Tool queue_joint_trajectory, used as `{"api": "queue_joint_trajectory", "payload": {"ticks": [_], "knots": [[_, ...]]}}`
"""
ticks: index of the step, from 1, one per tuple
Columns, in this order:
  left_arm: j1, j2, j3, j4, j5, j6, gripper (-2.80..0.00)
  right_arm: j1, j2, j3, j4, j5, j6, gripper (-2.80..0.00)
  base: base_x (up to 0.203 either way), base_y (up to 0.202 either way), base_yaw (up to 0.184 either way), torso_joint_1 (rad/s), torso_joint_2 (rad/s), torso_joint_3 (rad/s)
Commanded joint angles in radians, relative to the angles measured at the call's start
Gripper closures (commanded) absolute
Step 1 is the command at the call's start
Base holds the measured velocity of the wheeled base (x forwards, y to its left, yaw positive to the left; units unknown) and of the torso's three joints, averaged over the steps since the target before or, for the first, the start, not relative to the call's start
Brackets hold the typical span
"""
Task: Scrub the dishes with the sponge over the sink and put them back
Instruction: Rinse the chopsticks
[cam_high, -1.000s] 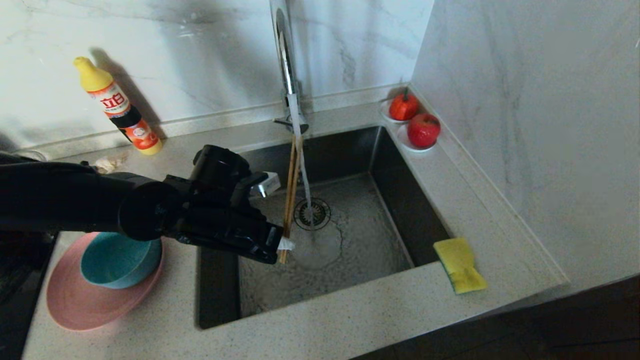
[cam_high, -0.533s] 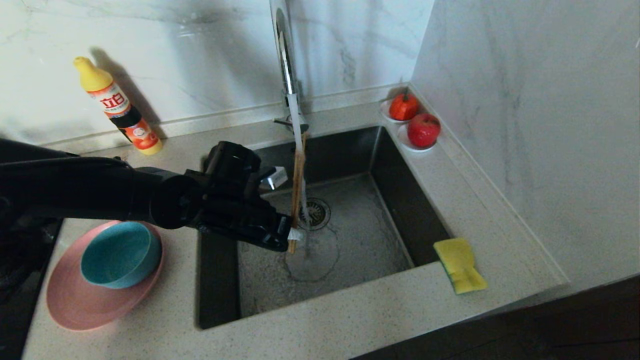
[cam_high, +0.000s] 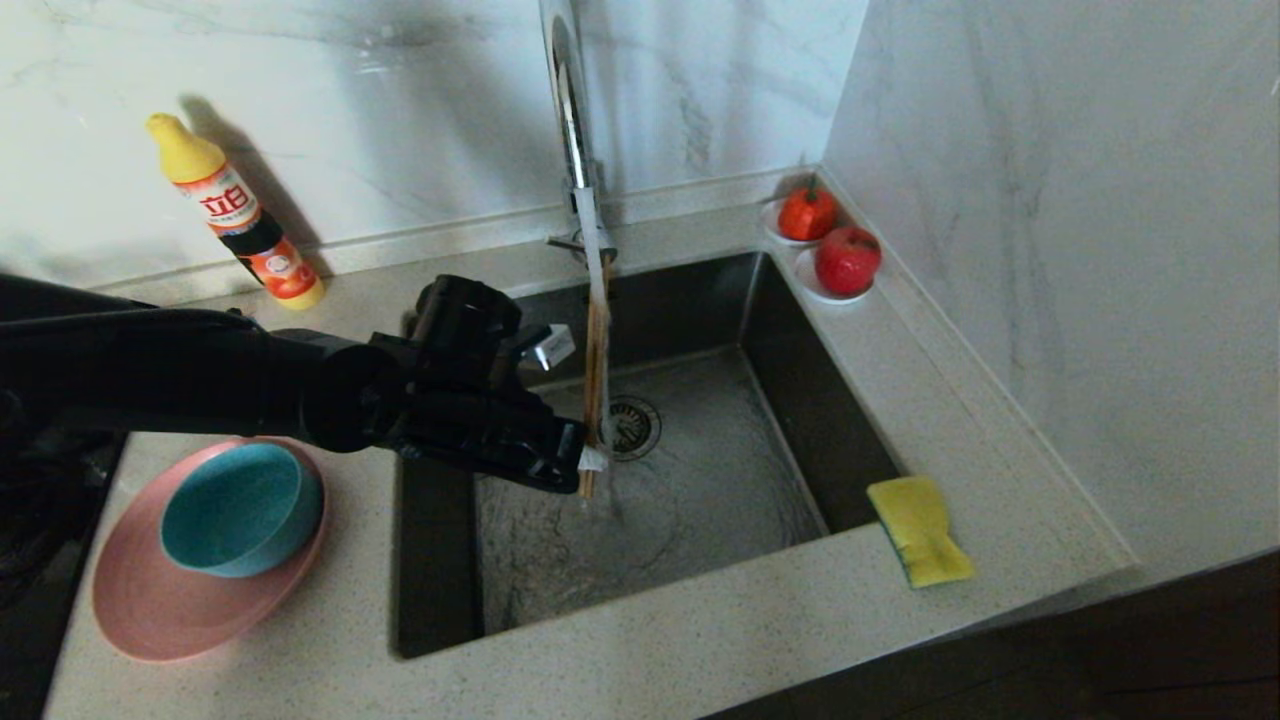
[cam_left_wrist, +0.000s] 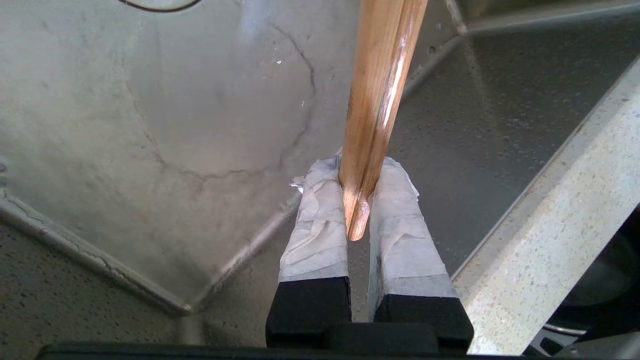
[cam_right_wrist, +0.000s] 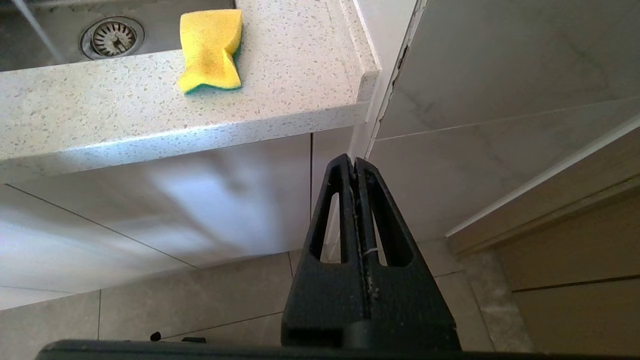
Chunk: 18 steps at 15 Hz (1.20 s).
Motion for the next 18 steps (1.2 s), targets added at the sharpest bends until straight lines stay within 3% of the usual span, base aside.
{"api": "queue_joint_trajectory", "payload": {"ticks": [1,18], "knots": [[0.0,-0.014,0.0,0.0,-0.002,0.001,0.0,0.0,0.001,-0.001,-0.001,0.0,0.0,0.0,0.0,0.0,0.0,0.0,0.0,0.0],[0.0,0.008,-0.035,-0.129,0.001,-0.025,0.0,0.0,0.0,0.0,-0.001,0.0,0.0,0.0,0.0,0.0,0.0,0.0,0.0,0.0]]}}
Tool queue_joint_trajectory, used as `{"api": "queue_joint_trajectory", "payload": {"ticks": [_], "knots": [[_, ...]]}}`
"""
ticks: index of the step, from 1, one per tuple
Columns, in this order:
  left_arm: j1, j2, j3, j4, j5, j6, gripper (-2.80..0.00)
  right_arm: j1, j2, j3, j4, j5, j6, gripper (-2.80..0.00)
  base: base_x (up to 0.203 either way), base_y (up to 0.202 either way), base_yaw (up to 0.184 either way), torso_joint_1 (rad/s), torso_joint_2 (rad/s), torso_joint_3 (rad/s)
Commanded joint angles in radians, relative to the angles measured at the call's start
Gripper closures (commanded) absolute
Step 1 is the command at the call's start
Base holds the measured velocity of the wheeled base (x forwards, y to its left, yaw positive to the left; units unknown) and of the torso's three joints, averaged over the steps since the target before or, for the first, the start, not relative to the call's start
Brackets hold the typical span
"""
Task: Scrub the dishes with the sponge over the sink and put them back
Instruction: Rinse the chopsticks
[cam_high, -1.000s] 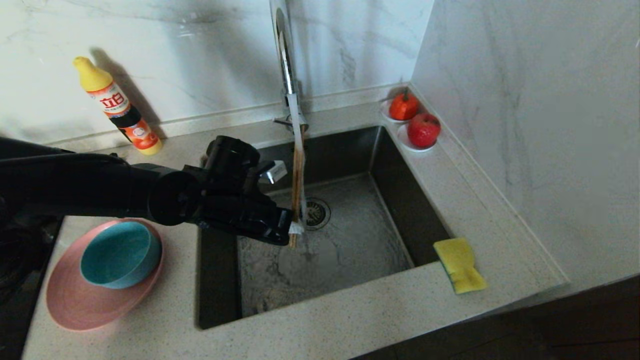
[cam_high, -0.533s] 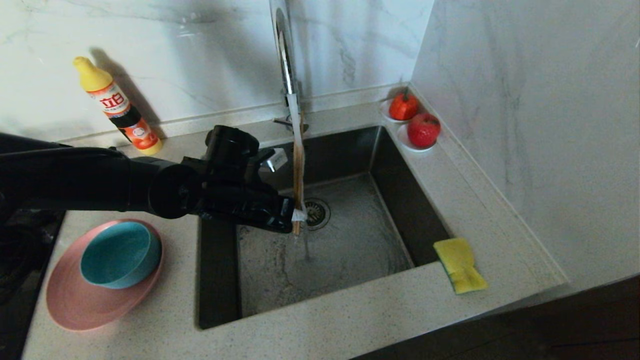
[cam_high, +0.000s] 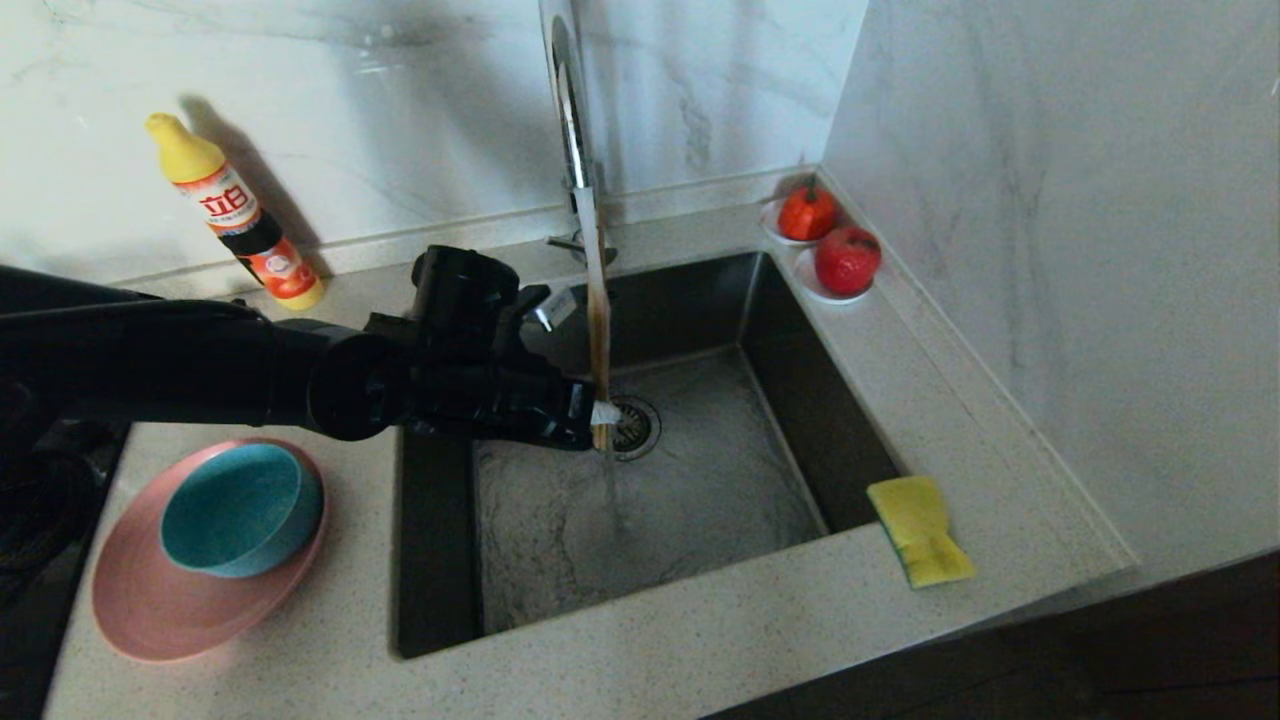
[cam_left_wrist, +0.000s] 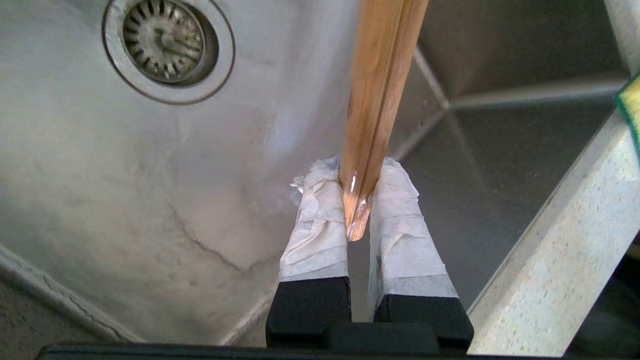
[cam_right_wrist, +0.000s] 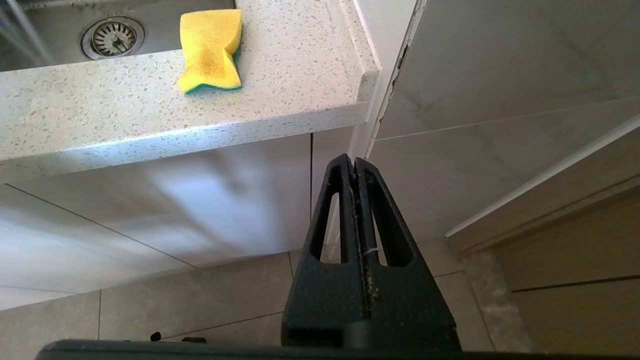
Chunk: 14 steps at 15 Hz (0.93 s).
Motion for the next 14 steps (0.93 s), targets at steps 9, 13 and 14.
{"api": "queue_joint_trajectory", "payload": {"ticks": [9,13,14], "knots": [[-0.001,-0.168,0.272,0.019,-0.006,-0.003,0.0,0.0,0.001,0.0,0.0,0.0,-0.001,0.0,0.0,0.0,0.0,0.0,0.0,0.0],[-0.001,-0.279,0.355,0.089,-0.01,-0.013,0.0,0.0,0.0,0.0,0.0,0.0,0.0,0.0,0.0,0.0,0.0,0.0,0.0,0.0],[-0.001,-0.314,0.372,0.093,-0.006,-0.038,0.0,0.0,0.001,0.001,0.0,0.0,-0.001,0.0,0.0,0.0,0.0,0.0,0.0,0.0]]}}
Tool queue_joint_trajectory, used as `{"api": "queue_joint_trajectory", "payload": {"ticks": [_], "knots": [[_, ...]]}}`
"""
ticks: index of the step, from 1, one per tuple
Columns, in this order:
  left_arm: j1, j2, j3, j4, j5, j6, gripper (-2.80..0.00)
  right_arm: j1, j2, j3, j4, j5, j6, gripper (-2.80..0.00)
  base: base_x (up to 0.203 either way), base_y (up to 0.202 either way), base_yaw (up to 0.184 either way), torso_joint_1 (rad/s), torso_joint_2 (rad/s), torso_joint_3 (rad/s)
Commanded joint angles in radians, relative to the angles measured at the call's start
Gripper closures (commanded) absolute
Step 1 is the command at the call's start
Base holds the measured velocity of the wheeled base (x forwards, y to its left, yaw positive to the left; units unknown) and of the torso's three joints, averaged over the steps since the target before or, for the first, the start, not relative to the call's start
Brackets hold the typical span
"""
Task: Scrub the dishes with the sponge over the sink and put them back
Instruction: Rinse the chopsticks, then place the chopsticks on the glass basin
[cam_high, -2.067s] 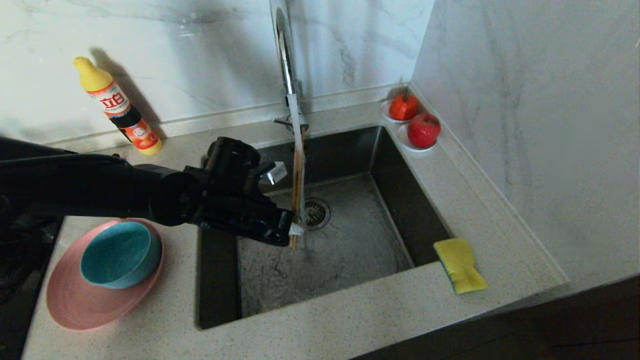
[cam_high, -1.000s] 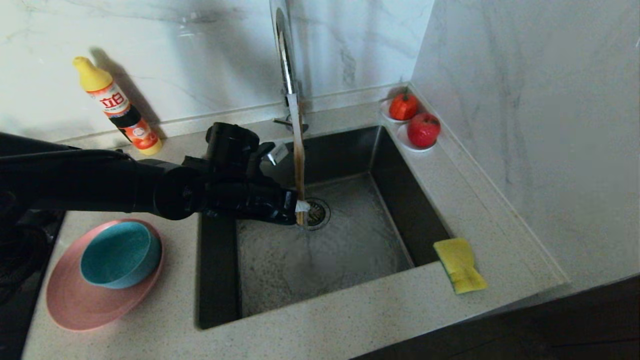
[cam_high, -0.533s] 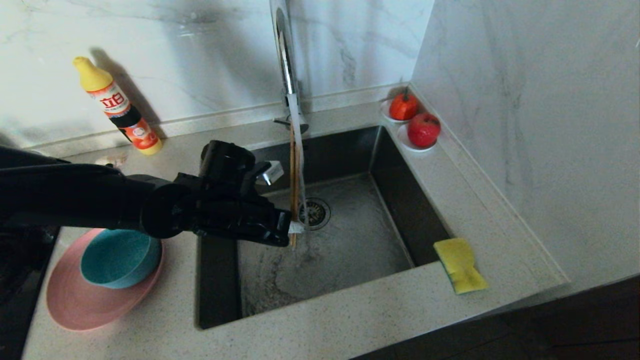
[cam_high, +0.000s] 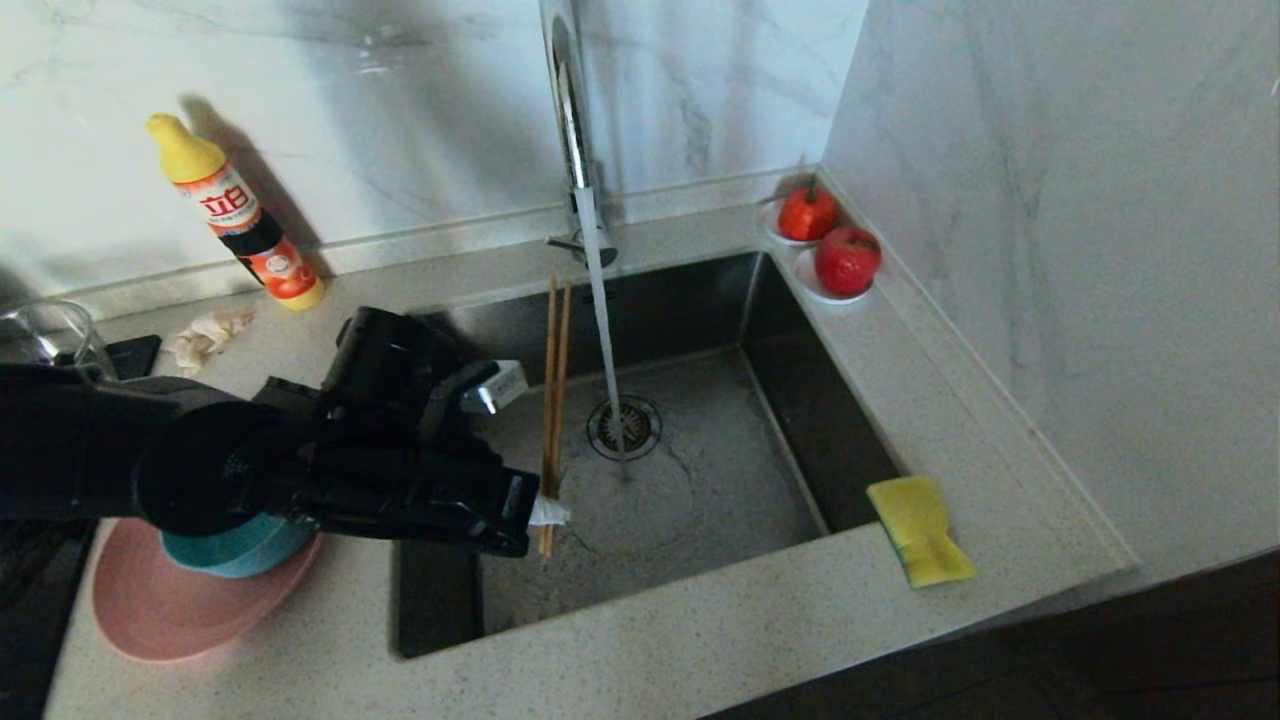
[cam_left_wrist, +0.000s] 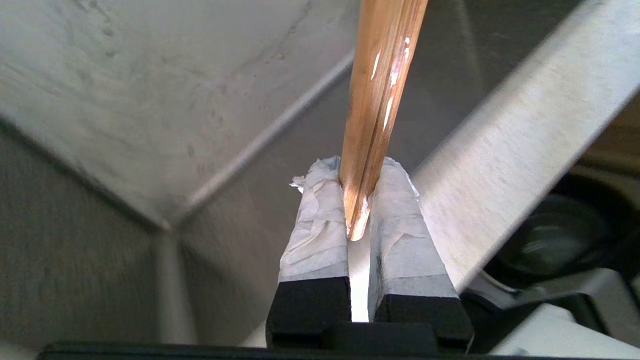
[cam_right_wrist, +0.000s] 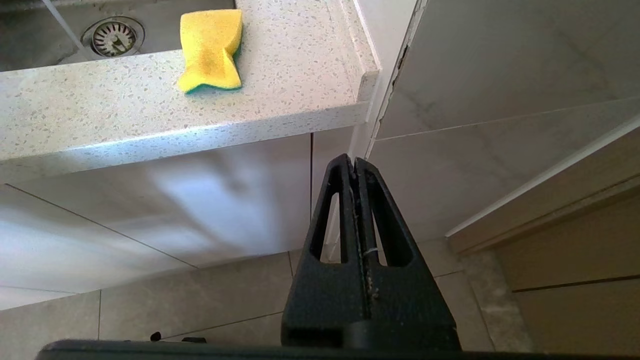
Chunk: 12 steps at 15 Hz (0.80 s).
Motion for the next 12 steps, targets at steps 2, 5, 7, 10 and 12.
{"api": "queue_joint_trajectory", "payload": {"ticks": [2,5,7,10,12], "knots": [[0.002,-0.159,0.043,0.009,0.019,-0.096,0.0,0.0,0.0,0.0,0.0,-0.001,-0.001,0.0,0.0,0.0,0.0,0.0,0.0,0.0],[0.003,-0.23,0.072,0.022,0.251,-0.163,0.0,0.0,0.001,0.0,0.0,-0.001,-0.001,0.0,0.0,0.0,0.0,0.0,0.0,0.0],[0.004,-0.281,0.11,0.023,0.392,-0.171,0.0,0.0,0.001,0.0,0.0,-0.001,-0.001,0.0,0.0,0.0,0.0,0.0,0.0,0.0],[0.004,-0.38,0.149,0.015,0.452,-0.174,0.0,0.0,0.001,0.0,0.0,-0.001,0.001,0.0,0.0,0.0,0.0,0.0,0.0,0.0],[0.004,-0.432,0.187,0.011,0.477,-0.174,0.0,0.0,0.001,0.0,0.0,-0.001,-0.001,0.0,0.0,0.0,0.0,0.0,0.0,0.0]]}}
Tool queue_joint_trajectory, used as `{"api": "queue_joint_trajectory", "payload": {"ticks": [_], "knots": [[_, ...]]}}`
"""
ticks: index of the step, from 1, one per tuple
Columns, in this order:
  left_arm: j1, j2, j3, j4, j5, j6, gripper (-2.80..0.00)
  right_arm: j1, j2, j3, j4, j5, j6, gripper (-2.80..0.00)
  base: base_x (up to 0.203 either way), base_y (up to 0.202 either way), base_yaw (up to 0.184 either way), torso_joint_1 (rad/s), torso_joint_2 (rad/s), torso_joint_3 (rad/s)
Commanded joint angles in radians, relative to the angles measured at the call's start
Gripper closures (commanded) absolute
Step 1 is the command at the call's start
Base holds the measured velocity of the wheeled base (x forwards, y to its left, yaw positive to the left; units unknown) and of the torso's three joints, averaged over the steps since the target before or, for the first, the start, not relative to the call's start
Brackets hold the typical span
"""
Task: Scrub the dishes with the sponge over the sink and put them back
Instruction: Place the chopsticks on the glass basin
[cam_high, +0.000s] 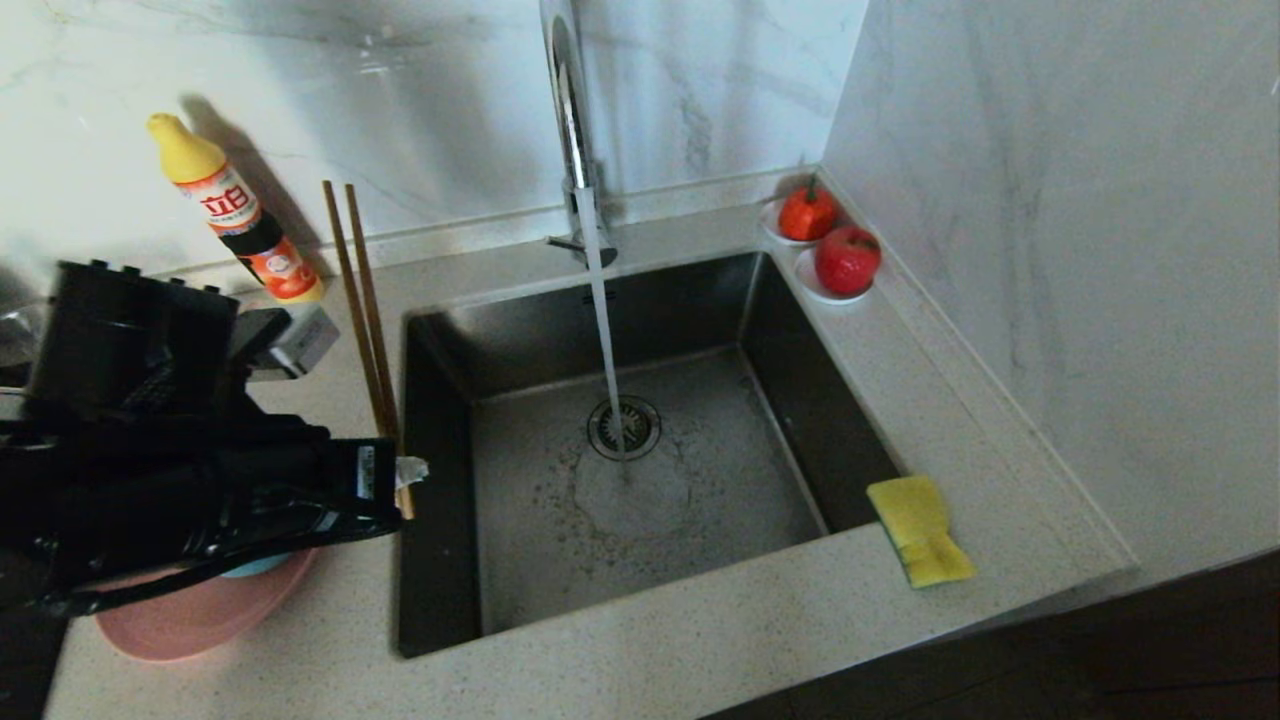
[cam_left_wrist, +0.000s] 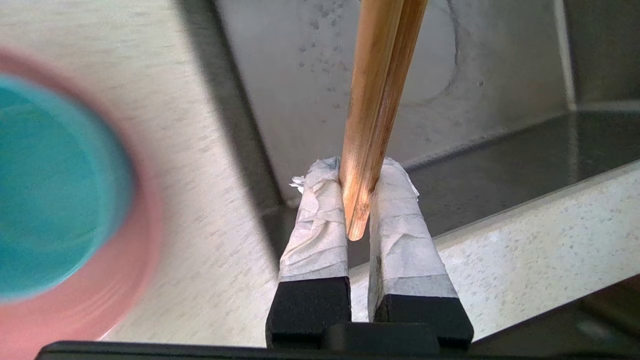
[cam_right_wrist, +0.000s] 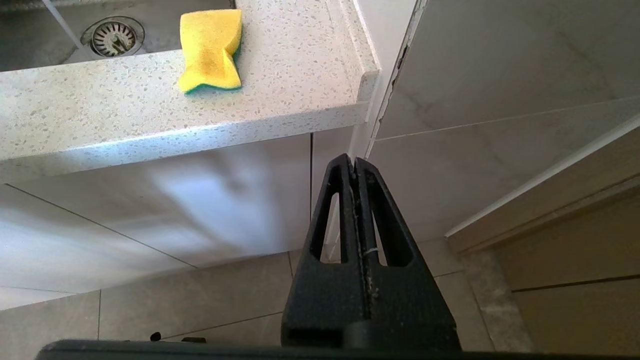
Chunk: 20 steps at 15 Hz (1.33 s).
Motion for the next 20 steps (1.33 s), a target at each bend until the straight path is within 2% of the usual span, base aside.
{"api": "queue_joint_trajectory", "payload": {"ticks": [1,2,4,8,10,12,13,16,20], "knots": [[0.0,-0.06,0.069,-0.008,0.049,0.005,0.0,0.0,0.001,0.001,0.0,0.0,-0.001,0.0,0.0,0.0,0.0,0.0,0.0,0.0],[0.0,-0.054,0.091,-0.044,0.09,0.003,0.0,0.0,0.001,0.0,0.0,0.0,-0.001,0.0,0.0,0.0,0.0,0.0,0.0,0.0],[0.0,-0.055,0.113,-0.114,0.112,-0.001,0.0,0.0,0.0,0.0,0.0,0.0,0.0,0.0,0.0,0.0,0.0,0.0,0.0,0.0],[0.0,-0.008,0.144,-0.173,0.209,-0.001,0.0,0.0,0.0,0.0,0.0,0.0,0.001,0.0,0.0,0.0,0.0,0.0,0.0,0.0],[0.002,0.001,0.168,-0.258,0.249,-0.001,0.0,0.0,0.001,0.001,0.0,0.0,0.001,0.0,0.0,0.0,0.0,0.0,0.0,0.0],[0.003,-0.003,0.169,-0.329,0.341,-0.003,0.0,0.0,0.0,0.0,0.0,0.0,-0.001,0.0,0.0,0.0,0.0,0.0,0.0,0.0],[0.003,-0.014,0.159,-0.347,0.365,-0.003,0.0,0.0,0.001,0.0,0.0,0.0,-0.001,0.0,0.0,0.0,0.0,0.0,0.0,0.0],[0.009,-0.095,0.084,-0.33,0.386,0.0,0.0,0.0,0.001,0.0,0.0,0.0,0.001,0.0,0.0,0.0,0.0,0.0,0.0,0.0],[0.029,-0.21,-0.111,-0.172,0.411,0.006,0.0,0.0,0.001,0.0,0.0,0.0,-0.001,0.0,0.0,0.0,0.0,0.0,0.0,0.0]]}}
